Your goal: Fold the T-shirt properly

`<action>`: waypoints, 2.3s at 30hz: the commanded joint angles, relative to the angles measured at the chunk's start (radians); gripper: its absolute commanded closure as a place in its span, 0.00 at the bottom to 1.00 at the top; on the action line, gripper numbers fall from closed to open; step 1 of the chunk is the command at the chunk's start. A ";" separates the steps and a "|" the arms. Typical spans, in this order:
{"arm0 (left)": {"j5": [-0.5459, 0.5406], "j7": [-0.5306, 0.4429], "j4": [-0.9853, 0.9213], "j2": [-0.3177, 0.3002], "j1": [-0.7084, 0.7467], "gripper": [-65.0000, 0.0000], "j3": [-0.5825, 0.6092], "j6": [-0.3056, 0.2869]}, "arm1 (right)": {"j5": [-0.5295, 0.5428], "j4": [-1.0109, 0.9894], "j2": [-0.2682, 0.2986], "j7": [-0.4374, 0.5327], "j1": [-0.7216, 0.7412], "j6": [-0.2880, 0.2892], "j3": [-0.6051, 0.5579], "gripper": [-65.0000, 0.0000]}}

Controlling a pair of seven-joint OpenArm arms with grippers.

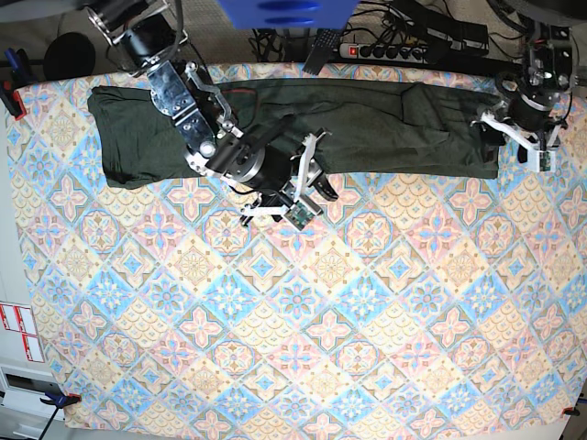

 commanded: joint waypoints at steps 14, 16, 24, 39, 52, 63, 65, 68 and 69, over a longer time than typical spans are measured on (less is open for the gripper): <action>0.009 -0.013 -0.182 -0.203 -0.061 0.33 0.224 0.001 | 0.008 0.022 -0.001 0.026 0.017 0.006 0.003 0.72; 0.009 -0.016 -0.208 -0.203 -0.074 0.33 0.247 0.001 | 0.008 0.022 -0.001 0.026 0.017 0.006 0.003 0.72; 0.009 -0.017 -0.298 -0.200 -0.138 0.33 0.353 0.001 | 0.008 0.022 -0.001 0.026 0.017 0.006 0.003 0.72; 0.003 -0.019 -0.288 -0.114 -0.140 0.72 0.381 0.001 | 0.008 0.022 -0.001 0.026 0.017 0.006 0.003 0.72; 0.009 -0.020 -0.294 -0.036 -0.196 1.00 0.275 -0.031 | 0.009 0.116 0.047 0.026 -0.031 0.006 0.103 0.72; 0.011 -0.020 -0.294 -0.031 -0.218 1.00 0.105 -0.033 | 0.009 0.128 0.048 0.026 -0.132 0.006 0.239 0.72; 0.011 -0.020 -0.294 -0.031 -0.219 1.00 0.086 -0.033 | 0.009 0.128 0.048 0.026 -0.143 0.006 0.261 0.72; 0.011 -0.020 -0.286 -0.031 -0.219 1.00 0.086 -0.033 | 0.009 0.128 0.048 0.026 -0.163 0.006 0.313 0.72; 0.009 -0.020 -0.286 -0.031 -0.218 1.00 0.089 -0.033 | 0.009 0.128 0.048 0.026 -0.167 0.006 0.332 0.72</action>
